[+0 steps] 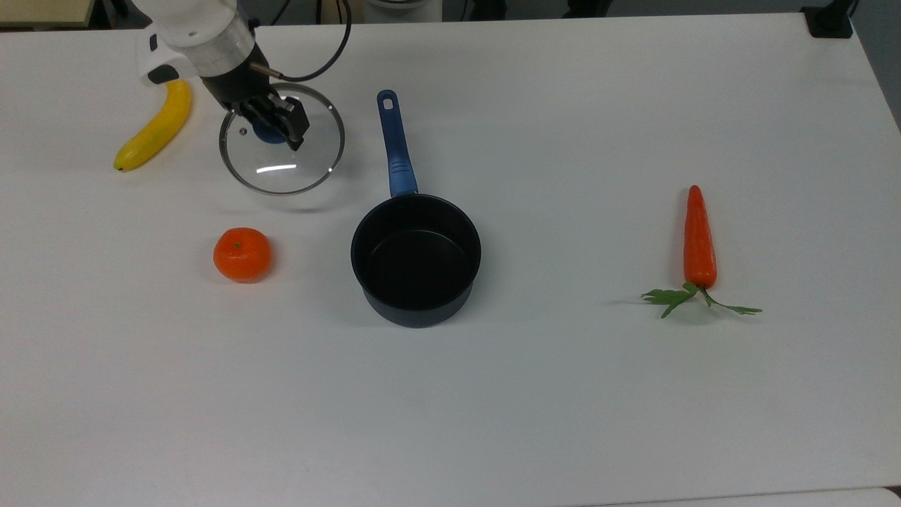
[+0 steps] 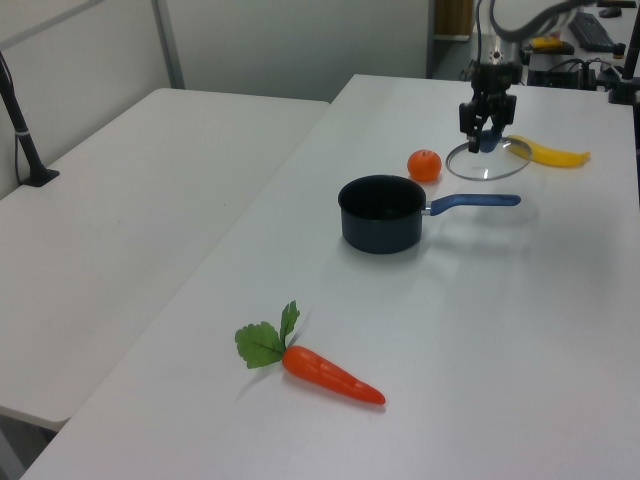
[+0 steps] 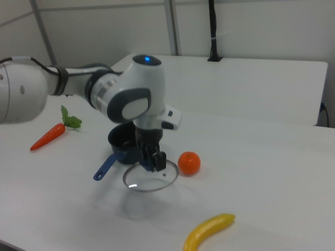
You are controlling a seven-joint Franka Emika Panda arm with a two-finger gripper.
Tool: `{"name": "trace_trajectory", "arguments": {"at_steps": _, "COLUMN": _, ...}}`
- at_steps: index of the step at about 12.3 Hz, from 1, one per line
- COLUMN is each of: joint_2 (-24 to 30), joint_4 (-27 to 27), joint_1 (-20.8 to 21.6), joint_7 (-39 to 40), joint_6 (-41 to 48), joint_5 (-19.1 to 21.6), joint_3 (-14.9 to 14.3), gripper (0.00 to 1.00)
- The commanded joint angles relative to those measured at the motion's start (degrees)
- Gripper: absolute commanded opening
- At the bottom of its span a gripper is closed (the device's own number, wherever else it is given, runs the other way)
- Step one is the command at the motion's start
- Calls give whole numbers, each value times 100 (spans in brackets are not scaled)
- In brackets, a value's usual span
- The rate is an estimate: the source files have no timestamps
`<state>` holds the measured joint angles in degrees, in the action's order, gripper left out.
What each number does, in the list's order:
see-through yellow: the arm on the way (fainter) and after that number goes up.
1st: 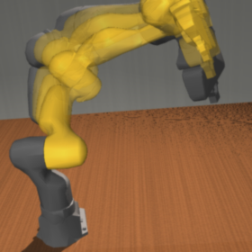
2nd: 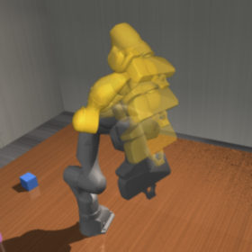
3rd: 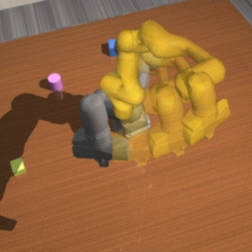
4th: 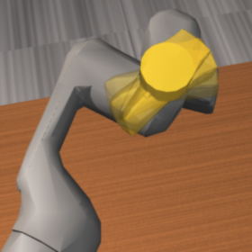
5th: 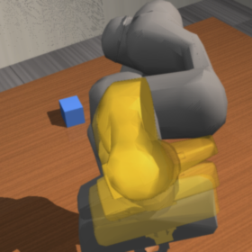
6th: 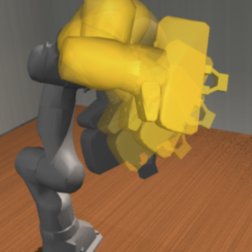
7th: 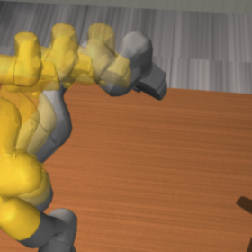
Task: Open lid
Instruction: 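Lower the glass lid onto the table between banana and orange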
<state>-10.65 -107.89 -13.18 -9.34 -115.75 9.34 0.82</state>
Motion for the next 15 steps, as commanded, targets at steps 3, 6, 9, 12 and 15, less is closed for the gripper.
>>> {"name": "trace_trajectory", "arguments": {"at_steps": 3, "joint_2": -121, "joint_4": -585, "joint_1": -115, "joint_7": 415, "joint_6": -1193, "joint_5": 112, "joint_3": -73, "gripper": 46}}
{"name": "trace_trajectory", "arguments": {"at_steps": 6, "joint_2": -385, "joint_4": -620, "joint_1": -167, "joint_7": 424, "joint_6": -1555, "joint_5": 120, "joint_3": -73, "gripper": 46}}
{"name": "trace_trajectory", "arguments": {"at_steps": 9, "joint_2": -421, "joint_4": -768, "joint_1": -229, "joint_7": 617, "joint_6": -1564, "joint_5": 120, "joint_3": -73, "gripper": 47}}
{"name": "trace_trajectory", "arguments": {"at_steps": 12, "joint_2": -412, "joint_4": -839, "joint_1": -238, "joint_7": 670, "joint_6": -1565, "joint_5": 120, "joint_3": -73, "gripper": 68}}
{"name": "trace_trajectory", "arguments": {"at_steps": 15, "joint_2": -290, "joint_4": -822, "joint_1": -264, "joint_7": 872, "joint_6": -1337, "joint_5": 112, "joint_3": -73, "gripper": 74}}
